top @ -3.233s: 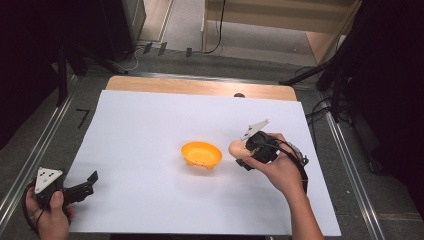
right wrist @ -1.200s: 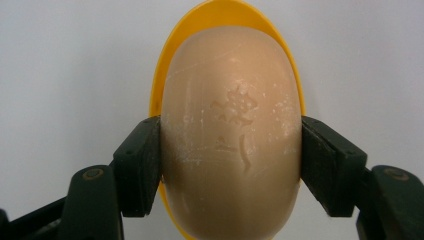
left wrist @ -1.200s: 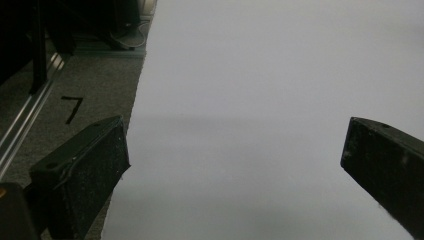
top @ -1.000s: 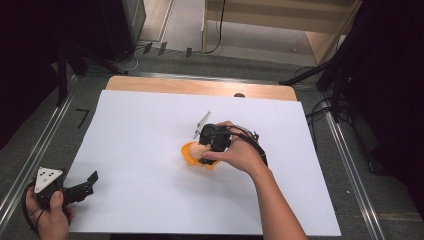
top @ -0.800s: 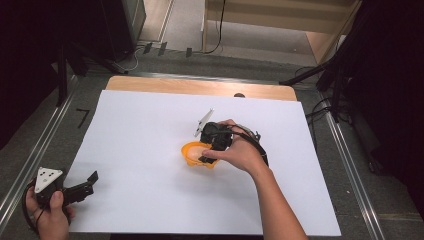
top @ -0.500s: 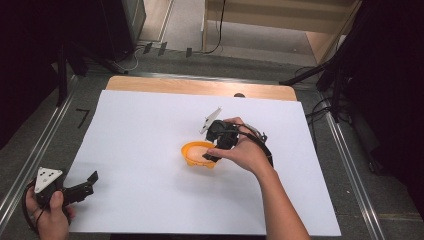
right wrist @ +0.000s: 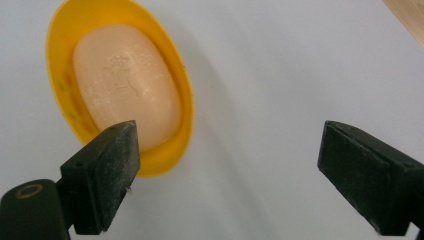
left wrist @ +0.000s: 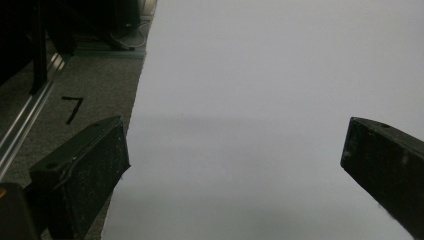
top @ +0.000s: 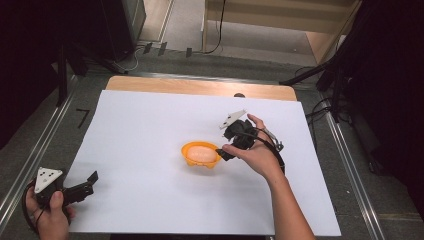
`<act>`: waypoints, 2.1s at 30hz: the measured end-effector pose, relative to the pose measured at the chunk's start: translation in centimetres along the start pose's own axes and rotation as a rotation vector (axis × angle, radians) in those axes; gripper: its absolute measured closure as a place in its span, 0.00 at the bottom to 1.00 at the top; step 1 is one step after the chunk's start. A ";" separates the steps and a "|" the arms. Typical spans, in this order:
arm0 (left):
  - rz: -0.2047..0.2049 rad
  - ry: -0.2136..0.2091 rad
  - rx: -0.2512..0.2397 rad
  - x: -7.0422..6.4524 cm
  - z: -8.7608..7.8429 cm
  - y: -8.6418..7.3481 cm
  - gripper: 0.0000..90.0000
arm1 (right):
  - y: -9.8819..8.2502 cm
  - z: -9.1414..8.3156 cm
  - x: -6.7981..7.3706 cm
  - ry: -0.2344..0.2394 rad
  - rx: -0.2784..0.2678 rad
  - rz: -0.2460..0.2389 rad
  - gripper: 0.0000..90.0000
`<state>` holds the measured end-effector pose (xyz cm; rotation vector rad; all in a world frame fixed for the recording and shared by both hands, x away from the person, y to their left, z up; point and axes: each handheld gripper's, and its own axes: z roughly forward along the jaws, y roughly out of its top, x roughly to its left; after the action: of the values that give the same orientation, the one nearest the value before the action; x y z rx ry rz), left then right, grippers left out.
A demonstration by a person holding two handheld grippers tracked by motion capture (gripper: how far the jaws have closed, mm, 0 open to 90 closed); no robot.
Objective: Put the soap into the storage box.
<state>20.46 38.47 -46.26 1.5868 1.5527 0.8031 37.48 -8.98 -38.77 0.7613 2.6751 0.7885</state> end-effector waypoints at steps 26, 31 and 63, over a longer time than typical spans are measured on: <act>-0.003 -0.001 -0.003 0.0 0.0 0.0 0.00 | -10.2 -2.6 -2.8 -0.059 -0.112 0.313 0.00; -0.001 -0.001 -0.002 0.0 0.0 0.0 0.00 | -12.1 -3.1 -2.8 -0.066 -0.144 0.349 0.00; 0.001 0.007 -0.008 0.0 -0.1 0.0 0.00 | -24.0 -6.0 -1.8 -0.142 -0.266 0.507 0.00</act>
<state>20.34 38.43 -46.25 1.5808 1.5516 0.8159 26.80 -29.77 -47.15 1.3836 2.2088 1.1270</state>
